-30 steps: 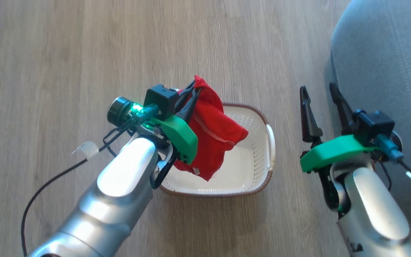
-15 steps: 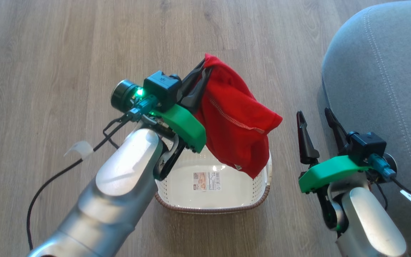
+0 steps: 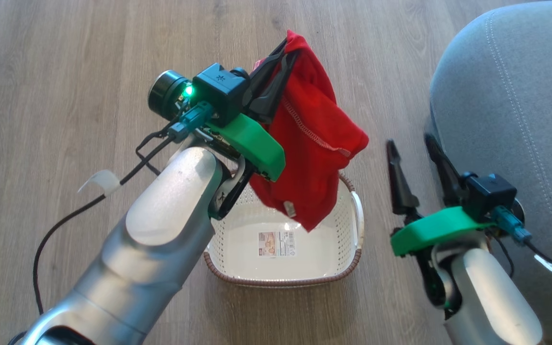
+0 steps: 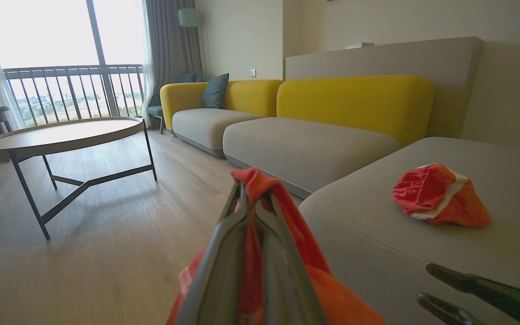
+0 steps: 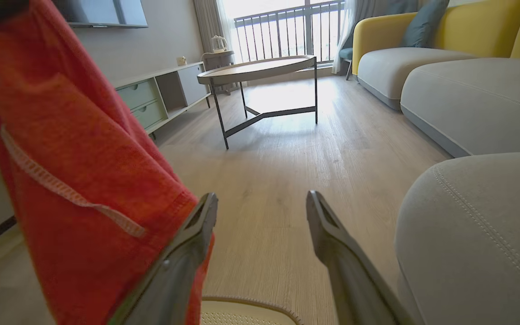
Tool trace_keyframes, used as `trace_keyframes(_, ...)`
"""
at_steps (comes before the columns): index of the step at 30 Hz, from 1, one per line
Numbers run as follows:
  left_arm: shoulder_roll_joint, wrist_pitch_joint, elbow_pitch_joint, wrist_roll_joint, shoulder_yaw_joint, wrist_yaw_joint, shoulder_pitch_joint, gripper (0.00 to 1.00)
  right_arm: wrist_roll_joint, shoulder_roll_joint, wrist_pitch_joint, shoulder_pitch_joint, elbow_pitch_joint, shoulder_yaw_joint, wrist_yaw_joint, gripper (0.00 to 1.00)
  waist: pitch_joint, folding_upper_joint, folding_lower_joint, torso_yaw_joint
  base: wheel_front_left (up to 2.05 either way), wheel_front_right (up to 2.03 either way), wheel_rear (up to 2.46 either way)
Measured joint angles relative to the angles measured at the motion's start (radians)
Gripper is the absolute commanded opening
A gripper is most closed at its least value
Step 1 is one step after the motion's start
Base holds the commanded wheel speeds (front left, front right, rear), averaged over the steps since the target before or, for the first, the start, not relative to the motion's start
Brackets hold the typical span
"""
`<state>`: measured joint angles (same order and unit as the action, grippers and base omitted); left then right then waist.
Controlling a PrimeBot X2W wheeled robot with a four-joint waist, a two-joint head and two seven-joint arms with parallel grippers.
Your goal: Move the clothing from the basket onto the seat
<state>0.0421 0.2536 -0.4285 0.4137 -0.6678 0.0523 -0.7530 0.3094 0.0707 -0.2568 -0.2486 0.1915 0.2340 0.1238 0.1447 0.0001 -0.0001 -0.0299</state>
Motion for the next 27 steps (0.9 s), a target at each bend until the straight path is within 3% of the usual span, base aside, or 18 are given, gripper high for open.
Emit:
trace_keyframes(5, 0.0, 0.0, -0.001, 0.0, -0.006, 0.0, 0.0, 0.0, 0.022, 0.008, 0.0, -0.037, -0.123, 0.099, 0.0, 1.0, 0.003, 0.0, 0.0, 0.003, 0.0, 0.0, 0.0)
trace_keyframes(10, 0.0, 0.0, -0.001, 0.0, -0.026, 0.0, 0.0, 0.0, 0.024, 0.042, 0.0, -0.115, -0.129, 0.197, 0.0, 1.0, 0.001, 0.0, 0.0, 0.012, 0.0, 0.0, 0.0)
trace_keyframes(17, 0.0, 0.0, 0.002, 0.003, -0.054, 0.0, 0.0, 0.0, 0.04, 0.071, 0.0, -0.211, 0.053, 0.318, 0.0, 1.0, 0.005, 0.0, 0.0, 0.035, 0.0, 0.0, 0.0)
trace_keyframes(22, 0.0, 0.0, 0.005, 0.008, -0.072, 0.0, 0.0, 0.0, 0.119, 0.073, 0.0, -0.28, 0.216, 0.431, 0.0, 1.0, 0.001, 0.0, 0.0, 0.05, 0.0, 0.0, 0.0)
trace_keyframes(27, 0.0, 0.0, 0.013, 0.031, -0.1, 0.0, 0.0, 0.0, 0.189, 0.067, 0.0, -0.337, 0.303, 0.496, 0.0, 1.0, -0.003, 0.0, 0.0, 0.057, 0.0, 0.0, 0.0)
